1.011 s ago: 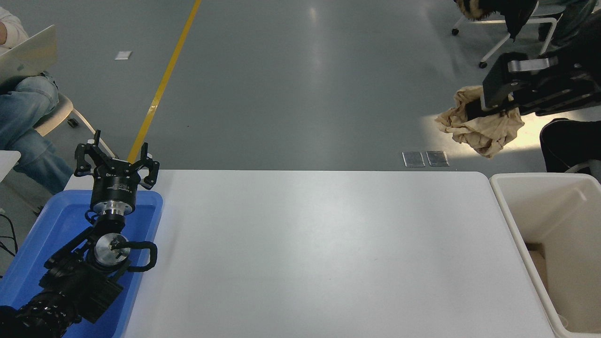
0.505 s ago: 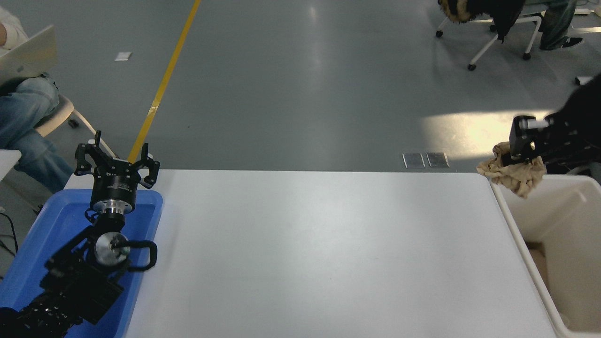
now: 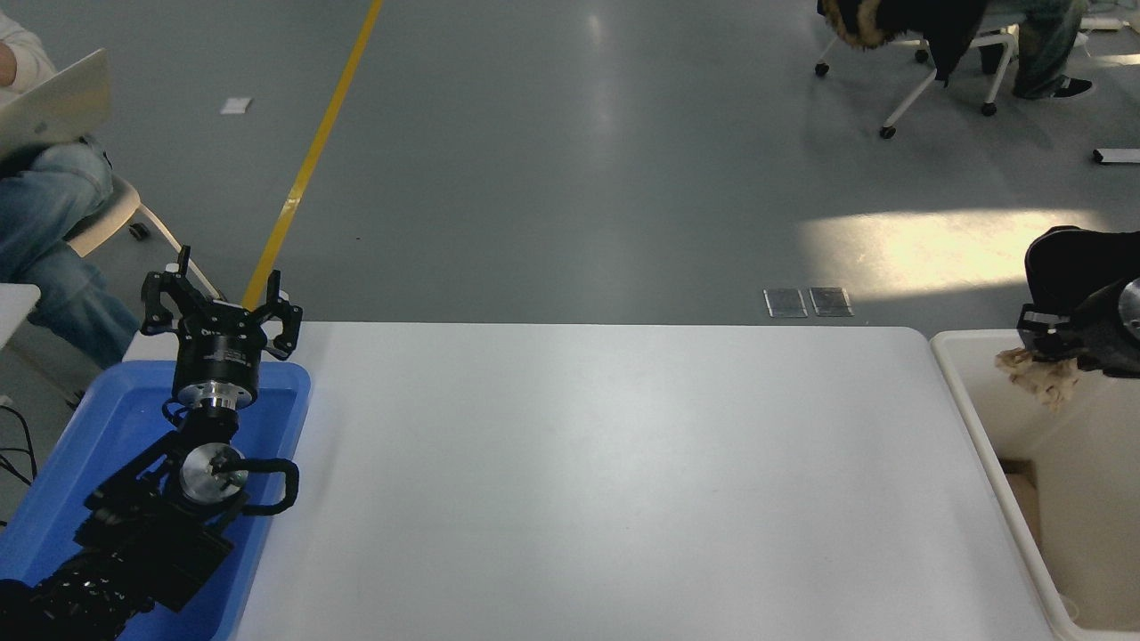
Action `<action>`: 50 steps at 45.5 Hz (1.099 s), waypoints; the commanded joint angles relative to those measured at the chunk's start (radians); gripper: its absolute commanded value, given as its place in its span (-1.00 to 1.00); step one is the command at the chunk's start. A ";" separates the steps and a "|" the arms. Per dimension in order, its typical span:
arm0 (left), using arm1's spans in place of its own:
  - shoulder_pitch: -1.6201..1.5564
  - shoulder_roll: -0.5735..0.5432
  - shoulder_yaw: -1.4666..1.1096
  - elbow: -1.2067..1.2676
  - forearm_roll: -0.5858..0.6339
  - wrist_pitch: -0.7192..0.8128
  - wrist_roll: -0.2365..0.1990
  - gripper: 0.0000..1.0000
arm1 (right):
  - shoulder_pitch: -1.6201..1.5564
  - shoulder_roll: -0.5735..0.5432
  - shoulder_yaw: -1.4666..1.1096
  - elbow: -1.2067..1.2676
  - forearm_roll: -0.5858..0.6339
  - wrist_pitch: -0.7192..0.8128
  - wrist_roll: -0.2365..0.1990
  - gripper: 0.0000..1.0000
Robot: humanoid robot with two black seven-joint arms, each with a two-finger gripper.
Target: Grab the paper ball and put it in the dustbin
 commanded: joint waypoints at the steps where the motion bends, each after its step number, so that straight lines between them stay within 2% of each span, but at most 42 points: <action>1: 0.000 0.000 0.000 0.000 0.000 0.000 0.000 0.98 | -0.342 0.060 0.110 -0.314 0.068 -0.109 -0.005 -1.00; 9: 0.000 0.000 0.000 0.000 0.000 -0.002 0.000 0.98 | -0.524 0.106 0.145 -0.515 0.131 -0.142 -0.006 -1.00; 15: -0.002 0.000 0.000 0.000 0.000 0.000 0.000 0.98 | -0.597 0.125 0.174 -0.564 0.203 -0.176 -0.006 -1.00; 27: -0.002 0.000 0.000 0.000 0.000 0.000 0.000 0.98 | -0.719 0.197 0.231 -0.656 0.211 -0.225 -0.013 -1.00; 36: -0.002 0.000 0.000 0.000 0.000 0.000 0.000 0.98 | -0.739 0.204 0.269 -0.656 0.212 -0.225 -0.013 -0.98; 37: 0.000 0.000 0.000 0.000 0.000 0.000 0.000 0.98 | -0.739 0.204 0.269 -0.654 0.212 -0.225 -0.013 -0.73; 38: 0.000 0.000 0.000 0.000 0.002 0.000 0.000 0.98 | -0.739 0.204 0.269 -0.651 0.212 -0.225 -0.011 -0.38; 40: -0.002 0.000 0.000 0.000 0.000 0.000 0.000 0.98 | -0.738 0.203 0.271 -0.650 0.214 -0.230 -0.011 0.52; 41: 0.000 0.000 0.000 0.000 0.000 0.000 0.000 0.98 | -0.736 0.201 0.272 -0.647 0.214 -0.239 -0.010 0.88; 42: 0.000 0.000 0.000 0.000 0.000 0.000 0.000 0.98 | -0.733 0.201 0.274 -0.642 0.214 -0.239 -0.008 1.00; 50: 0.000 0.000 0.000 0.000 0.000 0.000 0.000 0.98 | -0.724 0.200 0.321 -0.618 0.214 -0.236 -0.008 1.00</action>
